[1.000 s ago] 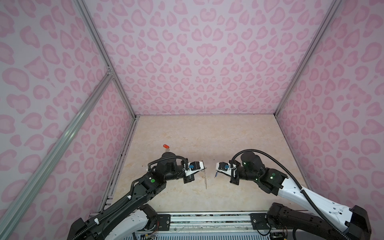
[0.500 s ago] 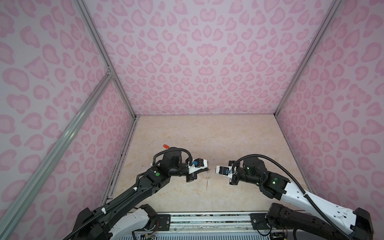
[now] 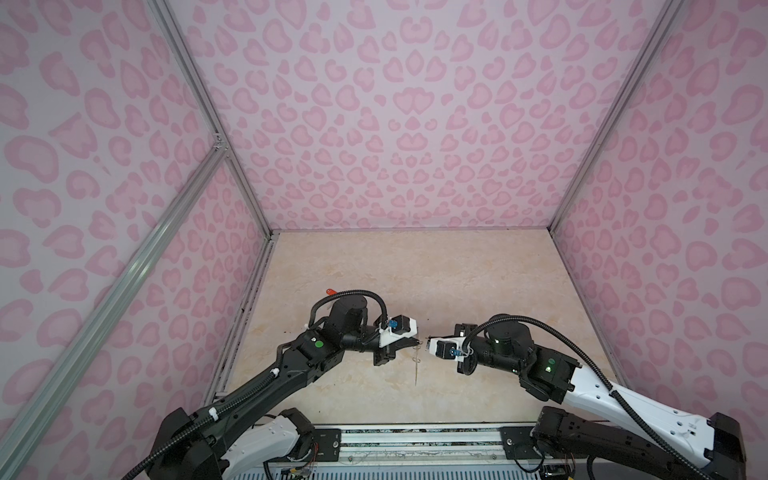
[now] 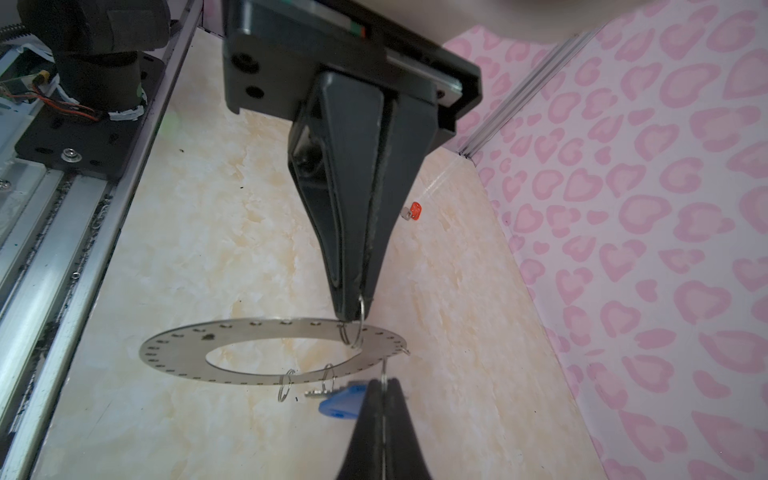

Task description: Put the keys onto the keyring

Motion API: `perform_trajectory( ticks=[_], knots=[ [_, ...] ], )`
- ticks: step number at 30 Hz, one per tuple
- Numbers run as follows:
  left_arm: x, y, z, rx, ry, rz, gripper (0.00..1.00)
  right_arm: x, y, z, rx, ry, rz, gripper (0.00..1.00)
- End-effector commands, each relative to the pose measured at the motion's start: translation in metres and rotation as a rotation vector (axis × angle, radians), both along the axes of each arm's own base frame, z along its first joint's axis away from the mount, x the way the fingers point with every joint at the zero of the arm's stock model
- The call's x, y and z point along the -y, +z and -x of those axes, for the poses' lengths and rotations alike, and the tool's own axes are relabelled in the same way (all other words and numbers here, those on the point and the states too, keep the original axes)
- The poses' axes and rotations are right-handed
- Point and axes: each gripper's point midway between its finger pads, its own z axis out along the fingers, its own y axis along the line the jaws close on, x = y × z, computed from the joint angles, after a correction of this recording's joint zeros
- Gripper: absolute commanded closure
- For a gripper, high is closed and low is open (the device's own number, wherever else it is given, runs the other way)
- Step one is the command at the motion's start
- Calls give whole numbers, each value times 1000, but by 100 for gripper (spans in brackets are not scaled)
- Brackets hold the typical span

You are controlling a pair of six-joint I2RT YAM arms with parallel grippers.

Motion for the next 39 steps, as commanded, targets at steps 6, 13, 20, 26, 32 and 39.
perform_trajectory(
  ticks=[6, 13, 20, 26, 32, 39],
  knots=[
    [4, 8, 0, 9, -30, 16, 97, -7, 1, 4, 22, 15, -3, 100],
    [6, 12, -1, 17, -35, 21, 97, -5, -3, -1, 45, -14, 16, 100],
    [6, 11, 0, 14, -40, 24, 97, -6, -3, -2, 56, -10, 23, 100],
    [6, 12, 2, 5, -51, 28, 97, -5, -1, -8, 90, -40, 24, 100],
    [5, 9, 5, -3, -55, 23, 96, -3, 7, -13, 125, -70, -7, 100],
    [5, 9, 5, 1, -55, 24, 97, 0, 7, -12, 131, -75, -11, 100]
  ],
)
